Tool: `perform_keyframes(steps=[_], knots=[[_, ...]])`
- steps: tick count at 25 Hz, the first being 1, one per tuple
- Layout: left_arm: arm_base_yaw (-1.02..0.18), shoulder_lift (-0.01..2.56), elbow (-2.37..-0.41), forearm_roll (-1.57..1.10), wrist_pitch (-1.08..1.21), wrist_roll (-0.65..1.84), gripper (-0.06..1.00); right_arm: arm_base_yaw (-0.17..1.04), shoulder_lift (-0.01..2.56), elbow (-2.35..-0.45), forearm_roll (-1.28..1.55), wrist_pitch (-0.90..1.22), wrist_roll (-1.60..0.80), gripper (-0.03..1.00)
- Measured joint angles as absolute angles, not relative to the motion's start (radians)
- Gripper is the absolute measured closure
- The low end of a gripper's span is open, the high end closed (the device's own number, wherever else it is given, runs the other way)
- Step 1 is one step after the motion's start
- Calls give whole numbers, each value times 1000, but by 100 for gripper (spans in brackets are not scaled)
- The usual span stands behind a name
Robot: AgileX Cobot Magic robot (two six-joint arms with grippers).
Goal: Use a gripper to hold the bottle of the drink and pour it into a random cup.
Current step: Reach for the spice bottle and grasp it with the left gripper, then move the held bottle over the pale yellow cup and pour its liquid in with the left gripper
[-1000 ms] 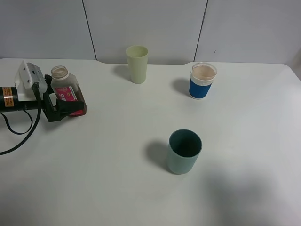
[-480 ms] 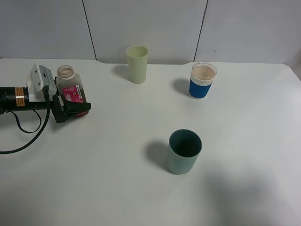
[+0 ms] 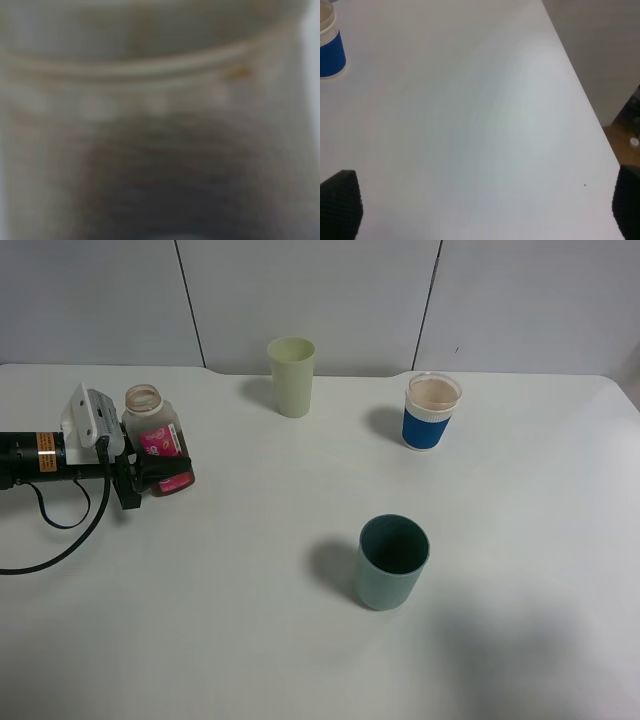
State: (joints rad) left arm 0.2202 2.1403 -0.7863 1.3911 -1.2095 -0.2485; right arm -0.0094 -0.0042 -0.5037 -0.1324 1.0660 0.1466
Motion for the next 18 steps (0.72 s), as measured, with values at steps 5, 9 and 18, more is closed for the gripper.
perform_keyframes(steps=[5,9,18], knots=[[218,2140,-786,1393,-1213,-205,59,-9,-4,-504,-132,1066,147,-3],[218,2140,-786,1393,-1213,-201,59,-9,-4,-504,-132,1066,147,-3],[218,2042,-784,1317,-1185,-260,59,-9,-4,-504,-132,1066,147,-3]])
